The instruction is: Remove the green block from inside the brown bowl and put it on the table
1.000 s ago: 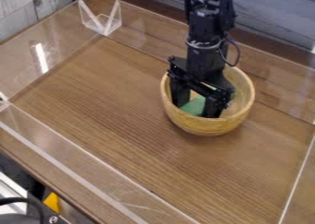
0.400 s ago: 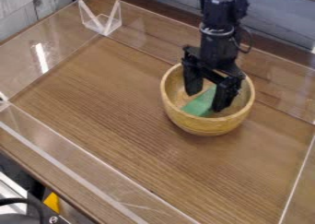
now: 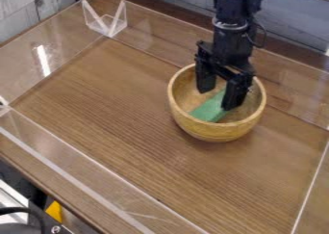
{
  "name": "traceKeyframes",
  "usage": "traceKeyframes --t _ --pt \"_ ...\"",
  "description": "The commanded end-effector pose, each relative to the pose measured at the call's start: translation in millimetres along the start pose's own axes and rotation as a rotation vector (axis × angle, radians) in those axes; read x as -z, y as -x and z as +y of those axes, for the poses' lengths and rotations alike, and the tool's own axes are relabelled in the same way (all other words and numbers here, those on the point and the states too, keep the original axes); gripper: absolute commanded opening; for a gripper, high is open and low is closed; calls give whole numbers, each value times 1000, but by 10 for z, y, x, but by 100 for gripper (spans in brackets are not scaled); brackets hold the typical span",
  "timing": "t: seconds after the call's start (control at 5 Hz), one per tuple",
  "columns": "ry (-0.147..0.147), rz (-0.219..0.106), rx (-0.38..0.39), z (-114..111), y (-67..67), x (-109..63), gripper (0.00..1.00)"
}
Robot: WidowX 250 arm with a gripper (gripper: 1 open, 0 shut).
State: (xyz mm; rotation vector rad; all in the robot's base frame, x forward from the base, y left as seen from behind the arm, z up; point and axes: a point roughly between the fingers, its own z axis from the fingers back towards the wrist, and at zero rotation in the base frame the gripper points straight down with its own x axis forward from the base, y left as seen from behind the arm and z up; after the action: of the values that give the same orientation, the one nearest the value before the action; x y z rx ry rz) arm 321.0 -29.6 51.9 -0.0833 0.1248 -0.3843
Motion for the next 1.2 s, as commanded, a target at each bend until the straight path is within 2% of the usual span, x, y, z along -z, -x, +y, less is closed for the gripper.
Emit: traceKeyframes --t 0.0,0.2,0.6,0.8,1.0 --pt "-14 -45 -56 -46 -73 -112 100" --pt "-8 -41 -121 -96 -78 -79 100" --pt "-11 -22 -95 -203 -84 12 100" --pt "-11 -16 -82 -198 -80 136 0" --pt "-6 -26 -66 -189 -44 124 0"
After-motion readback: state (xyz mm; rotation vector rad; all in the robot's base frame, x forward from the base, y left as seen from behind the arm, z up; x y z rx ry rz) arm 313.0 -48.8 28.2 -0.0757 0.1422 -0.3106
